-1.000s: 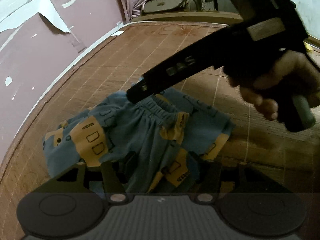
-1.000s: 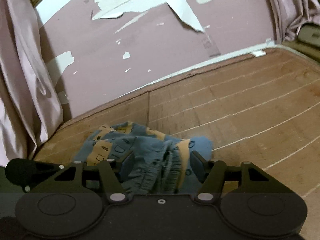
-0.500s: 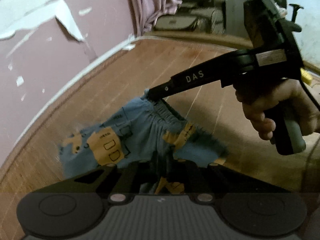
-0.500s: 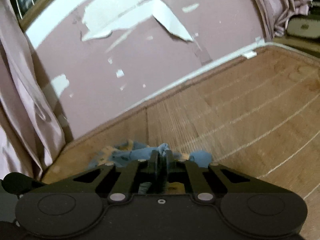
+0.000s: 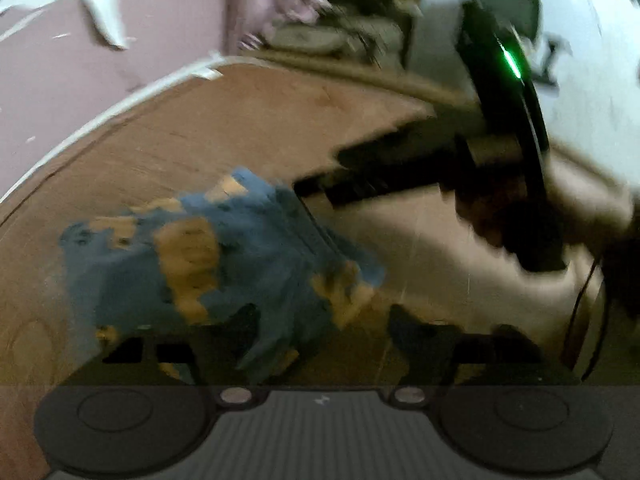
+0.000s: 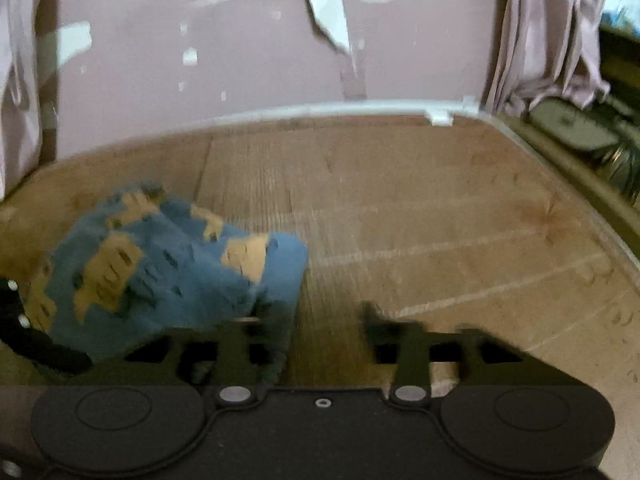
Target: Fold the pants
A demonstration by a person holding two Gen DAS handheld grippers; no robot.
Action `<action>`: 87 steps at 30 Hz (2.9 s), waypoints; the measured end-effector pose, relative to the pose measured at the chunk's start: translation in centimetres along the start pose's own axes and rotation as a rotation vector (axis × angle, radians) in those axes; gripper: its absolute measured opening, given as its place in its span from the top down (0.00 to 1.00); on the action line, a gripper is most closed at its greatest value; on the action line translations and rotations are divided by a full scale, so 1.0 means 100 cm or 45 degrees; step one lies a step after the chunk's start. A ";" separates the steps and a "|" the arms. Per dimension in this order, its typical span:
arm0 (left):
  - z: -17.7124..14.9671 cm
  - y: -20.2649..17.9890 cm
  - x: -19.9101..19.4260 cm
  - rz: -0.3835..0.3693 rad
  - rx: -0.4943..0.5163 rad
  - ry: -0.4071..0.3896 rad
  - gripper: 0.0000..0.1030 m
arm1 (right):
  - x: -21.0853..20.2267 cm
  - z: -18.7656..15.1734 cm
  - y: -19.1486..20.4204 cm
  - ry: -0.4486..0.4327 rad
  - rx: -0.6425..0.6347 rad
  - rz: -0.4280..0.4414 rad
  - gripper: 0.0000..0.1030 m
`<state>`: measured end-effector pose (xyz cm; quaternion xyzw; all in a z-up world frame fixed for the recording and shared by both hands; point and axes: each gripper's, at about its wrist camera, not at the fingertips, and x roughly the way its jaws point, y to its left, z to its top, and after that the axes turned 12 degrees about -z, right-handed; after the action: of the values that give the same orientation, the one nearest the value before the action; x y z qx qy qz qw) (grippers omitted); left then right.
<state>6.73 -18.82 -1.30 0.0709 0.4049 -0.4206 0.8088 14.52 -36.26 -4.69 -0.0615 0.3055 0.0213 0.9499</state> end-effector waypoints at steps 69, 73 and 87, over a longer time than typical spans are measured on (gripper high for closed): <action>-0.014 0.099 -0.017 0.315 -0.656 -0.087 0.75 | -0.023 -0.021 0.031 -0.017 0.200 0.165 0.87; -0.029 0.101 -0.031 0.306 -0.667 -0.098 0.75 | -0.025 -0.024 0.048 0.003 0.129 0.160 0.87; -0.059 0.118 -0.045 0.233 -0.657 -0.144 0.73 | 0.019 -0.013 0.049 0.240 0.303 0.280 0.63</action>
<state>10.51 -5.79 -4.61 -0.1245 0.4449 -0.2321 0.8560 14.93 -31.61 -7.34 0.0834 0.3985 0.0828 0.9096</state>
